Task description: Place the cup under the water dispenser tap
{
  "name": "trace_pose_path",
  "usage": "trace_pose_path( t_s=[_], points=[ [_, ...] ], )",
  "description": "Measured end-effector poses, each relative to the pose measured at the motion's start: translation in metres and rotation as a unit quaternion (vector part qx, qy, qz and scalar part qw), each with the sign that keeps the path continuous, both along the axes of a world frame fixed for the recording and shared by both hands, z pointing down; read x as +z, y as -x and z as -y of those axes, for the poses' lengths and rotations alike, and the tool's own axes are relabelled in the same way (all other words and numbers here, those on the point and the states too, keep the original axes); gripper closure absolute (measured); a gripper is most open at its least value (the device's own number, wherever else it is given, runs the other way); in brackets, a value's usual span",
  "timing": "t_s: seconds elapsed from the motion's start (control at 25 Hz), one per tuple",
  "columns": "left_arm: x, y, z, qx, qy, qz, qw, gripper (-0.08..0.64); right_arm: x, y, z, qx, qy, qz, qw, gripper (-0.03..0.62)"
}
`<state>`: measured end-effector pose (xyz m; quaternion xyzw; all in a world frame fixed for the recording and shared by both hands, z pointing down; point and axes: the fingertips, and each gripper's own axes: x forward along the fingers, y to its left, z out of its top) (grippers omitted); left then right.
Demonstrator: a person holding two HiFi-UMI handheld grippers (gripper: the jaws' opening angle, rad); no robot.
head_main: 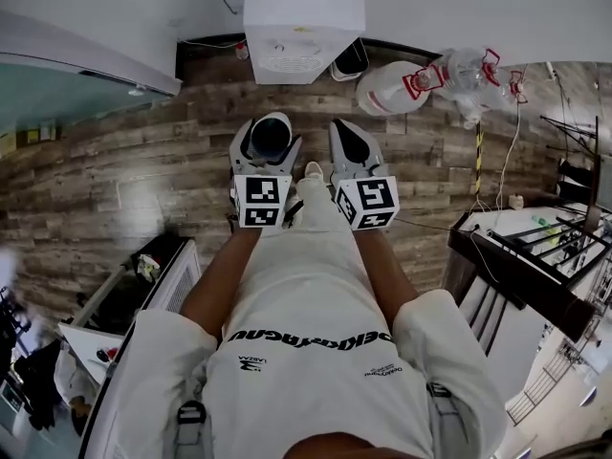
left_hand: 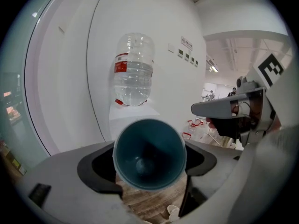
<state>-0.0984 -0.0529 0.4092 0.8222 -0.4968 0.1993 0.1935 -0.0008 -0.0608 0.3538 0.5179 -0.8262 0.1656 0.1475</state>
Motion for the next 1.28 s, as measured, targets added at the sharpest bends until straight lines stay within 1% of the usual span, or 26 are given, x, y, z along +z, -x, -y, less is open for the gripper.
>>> trace_pose_path(
  t_s=[0.16, 0.48, 0.64, 1.04, 1.28],
  points=[
    [0.013, -0.004, 0.017, -0.006, 0.005, -0.001, 1.0000, 0.180, 0.010, -0.012, 0.019, -0.002, 0.004, -0.008, 1.000, 0.594],
    [0.054, -0.005, 0.043, -0.016, 0.023, -0.001, 0.9996, 0.179, 0.044, -0.032, 0.033, 0.010, 0.032, -0.014, 0.999, 0.594],
    [0.075, -0.004, 0.050, -0.014, 0.033, -0.001, 0.9994, 0.179, 0.058, -0.032, 0.035, 0.014, 0.041, -0.016, 0.999, 0.594],
    [0.106, -0.007, 0.053, -0.004, 0.048, -0.002, 0.9988, 0.179, 0.080, -0.026, 0.034, 0.026, 0.055, -0.016, 0.998, 0.594],
    [0.114, -0.013, 0.067, 0.000, 0.045, -0.009, 0.9990, 0.179, 0.093, -0.027, 0.046, 0.036, 0.056, -0.009, 0.998, 0.594]
  ],
)
